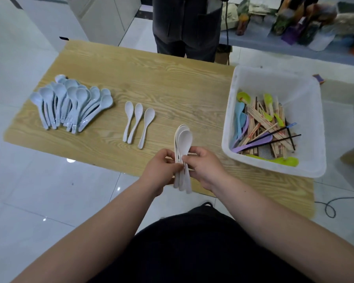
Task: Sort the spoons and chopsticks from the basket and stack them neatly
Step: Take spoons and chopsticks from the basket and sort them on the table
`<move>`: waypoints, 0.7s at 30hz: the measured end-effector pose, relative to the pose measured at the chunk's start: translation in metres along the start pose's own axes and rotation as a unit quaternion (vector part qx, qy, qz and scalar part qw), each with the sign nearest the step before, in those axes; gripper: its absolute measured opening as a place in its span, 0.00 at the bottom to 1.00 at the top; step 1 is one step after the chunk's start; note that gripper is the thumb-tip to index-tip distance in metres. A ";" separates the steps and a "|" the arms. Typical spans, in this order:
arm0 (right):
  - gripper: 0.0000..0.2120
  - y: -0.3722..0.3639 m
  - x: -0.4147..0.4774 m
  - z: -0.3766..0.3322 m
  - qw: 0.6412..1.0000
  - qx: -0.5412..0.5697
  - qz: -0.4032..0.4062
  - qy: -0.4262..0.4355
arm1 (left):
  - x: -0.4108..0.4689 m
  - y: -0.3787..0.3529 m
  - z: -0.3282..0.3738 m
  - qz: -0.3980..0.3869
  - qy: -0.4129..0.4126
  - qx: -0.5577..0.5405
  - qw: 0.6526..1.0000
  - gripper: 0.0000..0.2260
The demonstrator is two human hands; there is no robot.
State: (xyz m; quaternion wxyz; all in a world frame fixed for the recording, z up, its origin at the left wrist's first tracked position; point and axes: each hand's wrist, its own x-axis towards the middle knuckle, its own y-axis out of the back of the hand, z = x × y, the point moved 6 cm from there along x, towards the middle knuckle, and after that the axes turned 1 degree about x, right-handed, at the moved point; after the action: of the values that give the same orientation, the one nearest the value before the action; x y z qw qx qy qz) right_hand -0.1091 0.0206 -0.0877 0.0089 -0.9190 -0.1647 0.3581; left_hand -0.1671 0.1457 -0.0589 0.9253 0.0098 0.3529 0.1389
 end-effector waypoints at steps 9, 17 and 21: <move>0.18 -0.045 0.050 -0.010 0.996 -0.077 -0.048 -0.017 | 0.033 0.036 -0.001 0.060 0.027 -0.002 0.998 0.08; 0.11 -0.081 0.098 -0.014 0.997 -0.063 0.014 -0.040 | 0.085 0.110 -0.001 0.049 0.062 -0.014 0.997 0.08; 0.13 -0.096 0.122 -0.012 0.993 -0.066 0.082 -0.055 | 0.127 0.171 0.006 0.055 0.042 0.039 0.997 0.09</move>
State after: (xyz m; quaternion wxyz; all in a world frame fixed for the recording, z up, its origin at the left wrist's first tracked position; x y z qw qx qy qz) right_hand -0.0456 0.1498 -0.1455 -0.0898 -0.9070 -0.1124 0.3958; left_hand -0.1154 0.3445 -0.1174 0.8997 0.0592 0.3953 0.1756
